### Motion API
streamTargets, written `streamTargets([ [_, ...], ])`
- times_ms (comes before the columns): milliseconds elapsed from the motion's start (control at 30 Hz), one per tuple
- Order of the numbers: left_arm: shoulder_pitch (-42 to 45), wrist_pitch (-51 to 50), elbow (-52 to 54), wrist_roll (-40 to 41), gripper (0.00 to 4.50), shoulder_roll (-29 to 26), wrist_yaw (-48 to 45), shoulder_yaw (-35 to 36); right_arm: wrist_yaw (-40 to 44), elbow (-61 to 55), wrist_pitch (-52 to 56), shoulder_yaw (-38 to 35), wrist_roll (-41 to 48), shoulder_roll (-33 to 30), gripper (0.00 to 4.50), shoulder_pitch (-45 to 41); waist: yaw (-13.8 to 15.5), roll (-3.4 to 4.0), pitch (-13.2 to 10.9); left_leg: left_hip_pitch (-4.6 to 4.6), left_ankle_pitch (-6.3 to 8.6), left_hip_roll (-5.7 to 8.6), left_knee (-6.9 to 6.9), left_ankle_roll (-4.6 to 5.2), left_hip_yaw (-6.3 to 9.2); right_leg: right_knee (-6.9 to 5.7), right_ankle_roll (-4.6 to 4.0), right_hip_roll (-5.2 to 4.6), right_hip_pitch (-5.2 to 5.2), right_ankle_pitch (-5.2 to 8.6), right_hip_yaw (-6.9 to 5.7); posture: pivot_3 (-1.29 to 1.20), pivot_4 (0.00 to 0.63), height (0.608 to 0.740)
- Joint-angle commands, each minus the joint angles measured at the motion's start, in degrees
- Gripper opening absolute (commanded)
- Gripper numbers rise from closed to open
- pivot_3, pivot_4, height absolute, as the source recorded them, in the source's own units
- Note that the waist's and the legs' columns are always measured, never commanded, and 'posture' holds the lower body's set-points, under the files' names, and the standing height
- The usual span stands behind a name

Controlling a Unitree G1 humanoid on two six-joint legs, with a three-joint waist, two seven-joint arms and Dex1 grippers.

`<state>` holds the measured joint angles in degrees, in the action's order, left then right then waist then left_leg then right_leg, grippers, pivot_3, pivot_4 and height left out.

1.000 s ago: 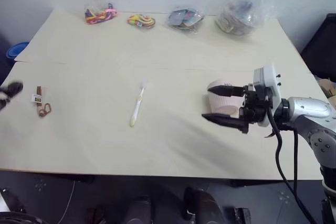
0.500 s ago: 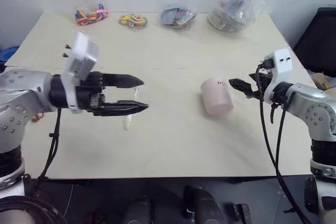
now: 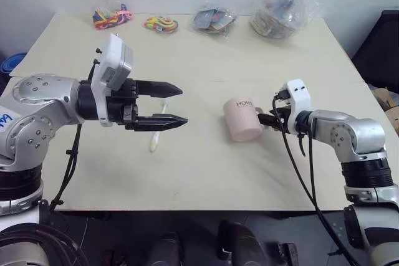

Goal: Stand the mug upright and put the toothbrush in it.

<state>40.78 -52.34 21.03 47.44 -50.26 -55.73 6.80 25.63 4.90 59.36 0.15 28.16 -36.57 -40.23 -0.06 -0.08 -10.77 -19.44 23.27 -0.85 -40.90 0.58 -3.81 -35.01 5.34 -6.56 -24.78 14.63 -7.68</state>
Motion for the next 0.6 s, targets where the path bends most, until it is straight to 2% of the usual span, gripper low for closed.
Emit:
streamTargets([
  [33,-0.4,1.3,0.2,0.0,3.6,0.0,0.4,1.4,1.9,-0.4,0.0,0.0,-1.1,-0.4,1.83,-1.2,0.0,0.0,0.0,0.0,0.0,-0.01,0.0,0.0,0.0,0.0,0.0,0.01,0.0,0.0,-0.01,0.0,0.15,0.74],
  [200,-1.4,1.7,0.3,-0.1,3.6,0.1,0.9,1.5,3.3,-0.3,0.7,-0.5,-2.2,-0.8,0.03,-1.5,0.0,0.01,0.0,0.0,0.0,-0.01,0.0,0.0,0.01,0.0,0.0,0.01,-0.01,0.0,0.0,0.0,0.15,0.74],
  [433,-1.2,2.2,-0.3,-0.3,3.6,0.3,1.1,1.0,4.3,0.1,2.3,-1.1,-2.7,-0.2,0.01,-2.3,-0.1,0.01,0.0,0.0,0.0,-0.01,0.01,0.0,0.01,0.0,0.0,0.01,-0.01,0.0,0.0,0.0,0.15,0.74],
  [567,-1.2,2.2,-0.5,-0.3,3.6,0.4,1.1,1.0,5.4,-1.1,2.8,0.2,-3.0,-0.7,0.86,-2.5,0.0,0.01,0.0,0.0,0.0,-0.01,0.01,0.0,0.01,0.01,0.0,0.01,0.0,0.0,-0.01,0.0,0.15,0.74],
  [600,-1.2,2.2,-0.5,-0.3,3.6,0.4,1.1,0.9,5.6,-1.2,2.9,0.3,-3.0,-0.6,0.86,-2.5,0.0,0.01,0.0,0.0,0.0,0.0,0.01,0.0,0.01,0.02,0.0,0.0,0.0,0.0,-0.01,0.0,0.15,0.74],
])
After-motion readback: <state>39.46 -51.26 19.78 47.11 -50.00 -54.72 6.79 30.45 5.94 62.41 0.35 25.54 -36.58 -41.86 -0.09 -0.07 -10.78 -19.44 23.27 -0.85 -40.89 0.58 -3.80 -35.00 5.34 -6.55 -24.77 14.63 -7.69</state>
